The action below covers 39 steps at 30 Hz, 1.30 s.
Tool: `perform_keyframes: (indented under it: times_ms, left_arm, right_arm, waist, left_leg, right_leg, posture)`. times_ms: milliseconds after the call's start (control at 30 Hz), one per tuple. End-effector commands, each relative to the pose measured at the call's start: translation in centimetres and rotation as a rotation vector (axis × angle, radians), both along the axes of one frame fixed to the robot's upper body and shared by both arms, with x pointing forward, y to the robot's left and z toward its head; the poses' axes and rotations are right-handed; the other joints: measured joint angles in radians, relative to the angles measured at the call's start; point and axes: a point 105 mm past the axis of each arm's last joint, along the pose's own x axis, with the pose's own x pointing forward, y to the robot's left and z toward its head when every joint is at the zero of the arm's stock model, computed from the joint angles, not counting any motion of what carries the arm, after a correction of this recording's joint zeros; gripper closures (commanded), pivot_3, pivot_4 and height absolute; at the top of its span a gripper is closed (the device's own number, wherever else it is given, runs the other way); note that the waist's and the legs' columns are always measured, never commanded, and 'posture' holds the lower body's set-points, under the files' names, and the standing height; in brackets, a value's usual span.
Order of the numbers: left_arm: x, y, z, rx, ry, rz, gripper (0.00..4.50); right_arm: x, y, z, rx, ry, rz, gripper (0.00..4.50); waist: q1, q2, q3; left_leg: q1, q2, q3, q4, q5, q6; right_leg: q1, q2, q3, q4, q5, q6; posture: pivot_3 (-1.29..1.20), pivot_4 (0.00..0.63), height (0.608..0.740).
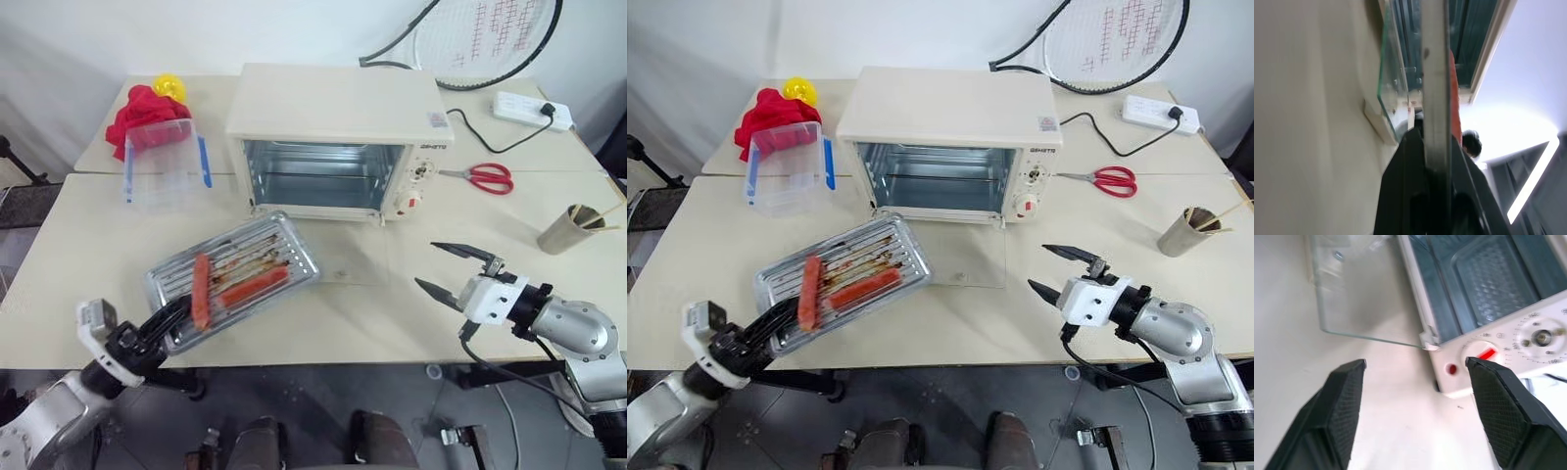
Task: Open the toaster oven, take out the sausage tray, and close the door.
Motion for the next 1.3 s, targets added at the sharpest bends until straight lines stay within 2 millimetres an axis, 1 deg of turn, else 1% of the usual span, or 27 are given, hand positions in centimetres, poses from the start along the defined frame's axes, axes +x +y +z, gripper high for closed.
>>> perform_keyframes:
  times_ms: [33,133,233,267,300,433,500,600,767,867,1067,1167,1267,1300]
  left_arm:
    - [-1.5,0.3,1.7,-0.032,-0.112,0.085,4.50]
    - [-2.5,0.4,1.5,-0.045,-0.112,0.157,4.50]
    - [-3.9,0.9,1.2,-0.068,-0.108,0.264,4.50]
    - [-4.3,1.1,1.0,-0.076,-0.104,0.300,4.50]
    - [-4.8,1.3,1.0,-0.089,-0.107,0.349,4.50]
    - [-5.4,2.1,0.6,-0.125,-0.087,0.491,4.50]
    - [-5.1,2.4,0.8,-0.139,-0.087,0.538,4.50]
    - [-4.5,2.7,1.2,-0.169,-0.103,0.597,4.50]
    - [-3.5,2.6,1.5,-0.205,-0.106,0.619,4.50]
    - [-2.8,2.7,1.5,-0.221,-0.098,0.632,4.50]
    - [-2.2,2.8,1.7,-0.235,-0.094,0.641,4.50]
    - [-2.0,2.4,1.9,-0.234,-0.088,0.627,4.50]
    - [-1.8,2.3,2.3,-0.235,-0.091,0.639,4.50]
    - [-1.8,2.3,2.3,-0.234,-0.089,0.643,4.50]
  right_arm:
    - [0.6,-0.8,0.4,0.107,0.064,-0.010,1.98]
    - [0.5,-0.5,-0.6,0.108,0.151,0.038,2.97]
    - [0.6,-0.3,-1.7,0.176,0.287,0.063,4.05]
    - [0.5,-0.2,-2.0,0.193,0.325,0.071,4.33]
    - [0.7,-0.3,-2.4,0.211,0.349,0.065,4.42]
    - [1.5,-0.4,-3.4,0.247,0.458,0.051,4.42]
    - [2.2,-0.2,-3.3,0.284,0.472,0.045,4.42]
    - [2.6,0.7,-3.2,0.312,0.509,0.079,4.42]
    - [3.0,2.7,-2.2,0.399,0.537,0.172,4.42]
    - [3.4,3.3,-1.9,0.419,0.556,0.187,4.42]
    - [2.7,3.8,-1.2,0.456,0.614,0.241,4.42]
    - [2.9,3.7,-0.3,0.518,0.596,0.231,4.42]
    - [2.7,3.3,2.1,0.601,0.563,0.246,4.42]
    - [2.7,3.2,2.6,0.618,0.554,0.246,4.42]
  waist:
    - [-0.002,0.000,0.000]
    - [-0.003,0.000,0.000]
    - [-0.003,0.000,0.000]
    - [-0.003,0.000,0.000]
    - [-0.002,0.000,0.000]
    - [0.001,0.000,0.000]
    - [0.000,0.000,0.000]
    - [0.000,0.000,0.000]
    - [-0.001,0.000,0.000]
    - [-0.001,0.000,0.000]
    - [-0.001,0.000,0.000]
    - [0.001,0.000,0.000]
    - [0.002,0.000,0.000]
    - [0.002,0.000,0.000]
  left_leg:
    - [-0.001,0.000,0.000,0.000,0.000,0.000]
    - [-0.001,0.000,0.001,0.000,-0.001,0.001]
    - [-0.001,0.000,0.000,0.000,-0.001,0.002]
    - [-0.001,0.000,0.001,0.000,-0.001,0.002]
    - [-0.001,0.000,0.001,0.000,-0.001,0.002]
    - [-0.001,0.000,0.001,0.000,-0.002,0.003]
    - [-0.001,0.000,0.001,0.000,-0.002,0.003]
    - [-0.001,0.000,0.001,0.000,-0.002,0.003]
    - [-0.002,-0.001,0.001,0.000,-0.002,0.004]
    - [-0.002,-0.001,0.001,0.001,-0.002,0.004]
    - [-0.002,-0.001,0.001,0.001,-0.002,0.004]
    - [-0.002,-0.001,0.001,0.001,-0.003,0.004]
    - [-0.003,-0.001,0.001,0.001,-0.003,0.004]
    - [-0.003,-0.001,0.001,0.001,-0.003,0.004]
  right_leg:
    - [0.000,0.000,0.000,-0.001,0.000,0.000]
    - [0.000,0.000,0.001,-0.002,0.000,0.000]
    - [0.000,0.000,0.000,-0.002,0.000,0.000]
    - [0.000,0.000,0.000,-0.002,0.000,0.000]
    - [0.000,0.000,0.001,-0.003,0.000,0.000]
    - [0.000,-0.001,0.000,-0.007,0.000,0.000]
    - [0.000,-0.001,0.000,-0.007,0.000,0.000]
    - [0.000,-0.001,0.001,-0.007,0.000,-0.001]
    - [0.000,0.000,0.000,-0.005,0.000,0.000]
    - [0.000,0.000,0.000,-0.004,0.000,0.000]
    - [0.000,0.002,0.000,-0.004,0.000,0.000]
    - [0.000,0.002,-0.001,-0.004,0.000,0.000]
    - [0.000,0.001,0.000,-0.004,0.000,0.000]
    - [0.000,0.001,-0.001,-0.005,0.000,0.000]
  posture:
    - [0.00,0.150,0.740]
    - [0.00,0.150,0.740]
    - [0.00,0.150,0.740]
    - [0.00,0.150,0.740]
    - [0.00,0.150,0.740]
    - [0.00,0.150,0.740]
    - [0.00,0.150,0.740]
    - [0.00,0.150,0.740]
    - [0.00,0.150,0.740]
    - [0.00,0.150,0.740]
    - [0.00,0.150,0.740]
    - [0.00,0.150,0.740]
    - [0.00,0.150,0.740]
    - [0.00,0.150,0.740]
